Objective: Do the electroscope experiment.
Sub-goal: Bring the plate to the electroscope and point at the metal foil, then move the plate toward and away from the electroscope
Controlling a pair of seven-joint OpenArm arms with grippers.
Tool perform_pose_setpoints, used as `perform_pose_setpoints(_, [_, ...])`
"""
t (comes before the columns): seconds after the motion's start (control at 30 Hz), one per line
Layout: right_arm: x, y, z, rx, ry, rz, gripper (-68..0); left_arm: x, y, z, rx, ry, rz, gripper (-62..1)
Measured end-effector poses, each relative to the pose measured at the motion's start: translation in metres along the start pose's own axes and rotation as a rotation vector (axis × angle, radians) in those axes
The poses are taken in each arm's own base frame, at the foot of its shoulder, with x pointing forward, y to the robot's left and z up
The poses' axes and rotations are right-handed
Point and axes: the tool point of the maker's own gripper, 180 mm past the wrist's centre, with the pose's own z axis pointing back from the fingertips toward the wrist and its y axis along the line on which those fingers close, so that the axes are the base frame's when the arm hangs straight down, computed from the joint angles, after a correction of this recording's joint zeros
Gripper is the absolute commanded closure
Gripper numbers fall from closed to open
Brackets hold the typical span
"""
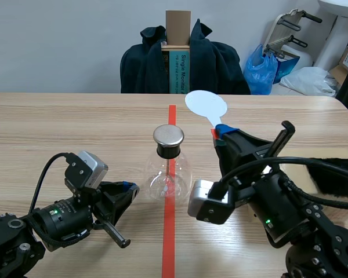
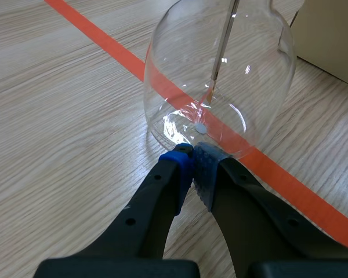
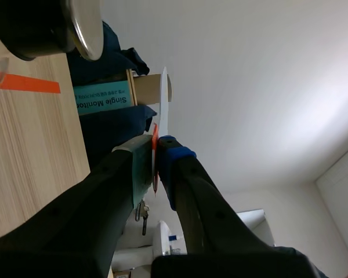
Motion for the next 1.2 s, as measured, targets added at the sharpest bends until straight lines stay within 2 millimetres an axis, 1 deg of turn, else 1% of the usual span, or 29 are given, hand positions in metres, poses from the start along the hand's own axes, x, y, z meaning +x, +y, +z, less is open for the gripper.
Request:
perform_pose_setpoints(0.13, [0.008,0.006,0.000,0.032,-0.037,-0.010,-0.6,0.000,0.000,0.000,0.000,0.001,0.000,-2.8])
perform_pose_setpoints(0.2, [0.015,0.010,0.001,0.054,-0.076,-0.017,-0.6,-0.001,0.001,0.000,0.004,0.005,-0.002,-2.8])
perform_pose_setpoints(0.33, [0.029,0.012,0.002,0.058,-0.130,-0.028,-0.6,-0.001,0.001,0.000,0.007,0.007,-0.003,-2.8])
perform_pose_setpoints(0.53, [0.045,0.014,0.004,0.066,-0.201,-0.018,-0.6,-0.001,0.001,0.000,0.007,0.007,-0.003,-2.8])
perform_pose_setpoints(0.97, [0.048,0.014,0.005,0.067,-0.222,-0.018,-0.6,-0.001,0.001,0.000,0.007,0.007,-0.003,-2.8])
perform_pose_setpoints(1.07, [0.044,0.014,0.004,0.067,-0.198,-0.017,-0.6,-0.001,0.001,0.000,0.007,0.007,-0.003,-2.8])
perform_pose_setpoints(1.2, [0.032,0.015,0.002,0.067,-0.129,-0.015,-0.6,-0.001,0.001,0.000,0.007,0.007,-0.003,-2.8])
